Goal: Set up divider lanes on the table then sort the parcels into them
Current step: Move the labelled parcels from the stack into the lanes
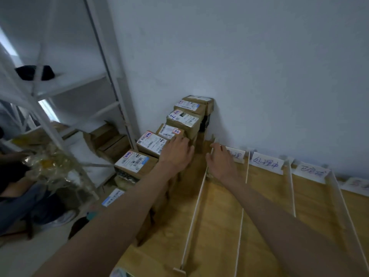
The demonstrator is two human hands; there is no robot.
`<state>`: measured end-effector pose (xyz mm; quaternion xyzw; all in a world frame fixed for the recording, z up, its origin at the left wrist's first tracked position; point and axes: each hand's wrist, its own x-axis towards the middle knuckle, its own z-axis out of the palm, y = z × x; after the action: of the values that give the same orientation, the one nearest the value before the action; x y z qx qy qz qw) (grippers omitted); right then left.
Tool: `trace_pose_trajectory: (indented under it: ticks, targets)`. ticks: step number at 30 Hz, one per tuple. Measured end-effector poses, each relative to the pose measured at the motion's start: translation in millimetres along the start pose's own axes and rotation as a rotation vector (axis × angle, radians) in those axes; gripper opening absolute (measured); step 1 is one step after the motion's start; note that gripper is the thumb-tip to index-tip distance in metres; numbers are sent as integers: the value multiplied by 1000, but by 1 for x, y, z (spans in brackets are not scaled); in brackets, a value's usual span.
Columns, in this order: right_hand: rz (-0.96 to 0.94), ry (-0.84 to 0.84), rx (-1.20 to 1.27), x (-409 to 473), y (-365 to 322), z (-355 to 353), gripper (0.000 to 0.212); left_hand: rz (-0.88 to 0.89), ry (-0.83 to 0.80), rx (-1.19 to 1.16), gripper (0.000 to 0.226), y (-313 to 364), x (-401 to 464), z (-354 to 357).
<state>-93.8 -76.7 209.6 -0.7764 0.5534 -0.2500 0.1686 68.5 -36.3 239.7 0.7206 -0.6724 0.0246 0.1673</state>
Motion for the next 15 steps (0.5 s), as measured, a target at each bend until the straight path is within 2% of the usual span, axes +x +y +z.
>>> trace_pose_trajectory:
  ticks: [5,11,13,15]
  targets:
    - [-40,-43,60,-10,-44,22,31,-103,-7,35,43,-67,-20,-26]
    - [-36,-139,99,-23,-90,67,27,-278,-51,12,34,-149,-40,-31]
    - [-23,-180,114,-28,-104,85,30,-354,-83,-38,42,-175,-51,-25]
    - [11,-213,126,-29,-117,101,32,-394,-121,-88,63,-195,-61,-18]
